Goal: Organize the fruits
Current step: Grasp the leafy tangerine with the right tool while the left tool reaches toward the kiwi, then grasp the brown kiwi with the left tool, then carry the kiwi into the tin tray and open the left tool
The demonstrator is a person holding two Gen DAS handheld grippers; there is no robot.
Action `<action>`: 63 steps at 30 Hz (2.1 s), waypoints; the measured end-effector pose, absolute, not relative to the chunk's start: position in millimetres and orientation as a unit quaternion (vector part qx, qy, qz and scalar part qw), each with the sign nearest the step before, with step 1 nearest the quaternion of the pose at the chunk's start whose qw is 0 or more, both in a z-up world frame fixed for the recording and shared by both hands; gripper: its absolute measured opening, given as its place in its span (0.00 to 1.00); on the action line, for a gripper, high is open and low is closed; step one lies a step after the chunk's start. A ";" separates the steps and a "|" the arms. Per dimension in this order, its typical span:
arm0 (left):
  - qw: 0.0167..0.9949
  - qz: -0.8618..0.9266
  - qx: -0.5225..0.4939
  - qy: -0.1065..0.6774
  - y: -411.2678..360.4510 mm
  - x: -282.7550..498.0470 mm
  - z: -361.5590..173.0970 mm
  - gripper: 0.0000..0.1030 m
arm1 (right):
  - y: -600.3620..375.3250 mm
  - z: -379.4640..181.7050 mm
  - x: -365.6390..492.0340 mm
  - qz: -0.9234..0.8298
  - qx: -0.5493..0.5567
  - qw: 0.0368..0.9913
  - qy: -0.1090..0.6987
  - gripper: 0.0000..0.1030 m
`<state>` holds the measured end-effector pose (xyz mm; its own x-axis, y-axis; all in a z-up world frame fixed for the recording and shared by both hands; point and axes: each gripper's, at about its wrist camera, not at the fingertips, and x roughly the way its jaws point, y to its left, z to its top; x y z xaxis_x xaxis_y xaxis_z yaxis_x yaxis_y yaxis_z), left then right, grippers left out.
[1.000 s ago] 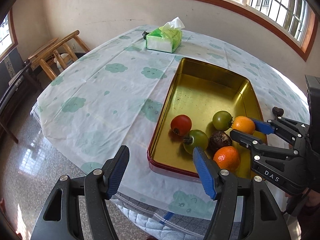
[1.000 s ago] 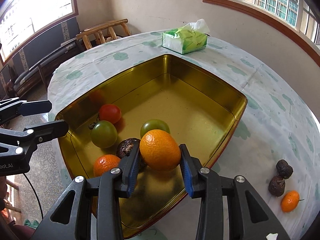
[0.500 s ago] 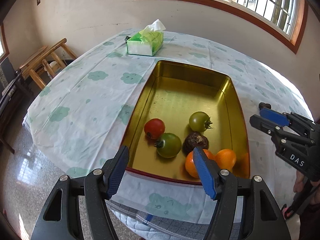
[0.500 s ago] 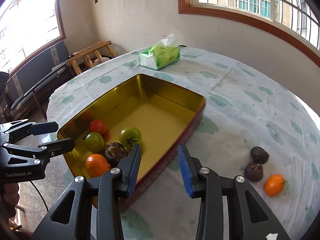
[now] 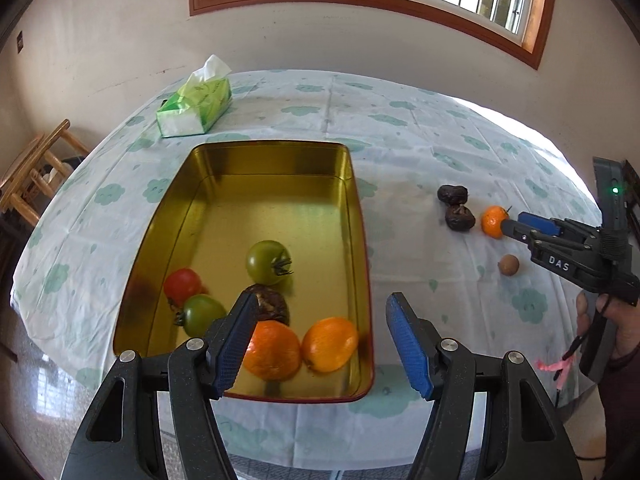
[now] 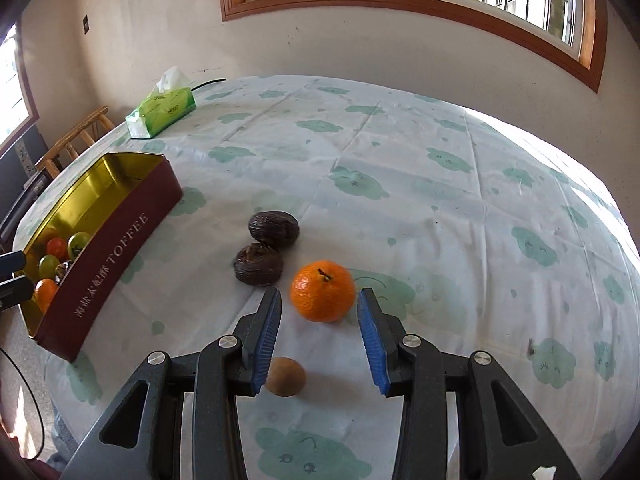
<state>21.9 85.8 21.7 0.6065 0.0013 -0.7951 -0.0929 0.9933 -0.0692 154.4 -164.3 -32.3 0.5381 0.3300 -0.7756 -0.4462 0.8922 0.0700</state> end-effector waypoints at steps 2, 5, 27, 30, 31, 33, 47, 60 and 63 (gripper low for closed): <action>0.895 0.017 -0.045 0.444 75.9 27.5 21.9 0.65 | -166.3 -37.9 159.8 0.226 -0.058 0.872 0.430 0.37; 0.895 0.004 -0.039 0.444 62.9 34.0 22.9 0.65 | -165.9 -40.9 163.0 0.236 -0.049 0.871 0.429 0.44; 0.893 -0.079 -0.016 0.443 -16.7 62.1 13.8 0.65 | -216.7 -42.6 161.6 0.151 -0.052 0.900 0.405 0.37; 0.891 -0.098 -0.012 0.444 -36.5 70.9 8.2 0.65 | -238.2 -46.0 157.9 0.123 -0.057 0.903 0.407 0.37; 0.888 -0.109 -0.012 0.446 -43.3 73.9 5.4 0.65 | -244.7 -47.0 156.7 0.116 -0.053 0.904 0.408 0.37; 0.886 -0.116 -0.007 0.448 -56.6 80.5 -0.6 0.65 | -256.3 -49.5 155.8 0.106 -0.044 0.904 0.413 0.37; 0.872 -0.126 0.000 0.474 -91.6 119.0 -39.3 0.50 | -268.9 -58.1 159.3 0.095 -0.023 0.901 0.423 0.37; 0.878 -0.122 0.015 0.462 -95.2 111.3 -38.9 0.26 | -272.4 -61.5 162.3 0.091 -0.017 0.897 0.432 0.37; 0.881 -0.118 0.013 0.457 -89.5 106.3 -32.8 0.26 | -272.3 -61.4 162.3 0.092 -0.017 0.897 0.433 0.37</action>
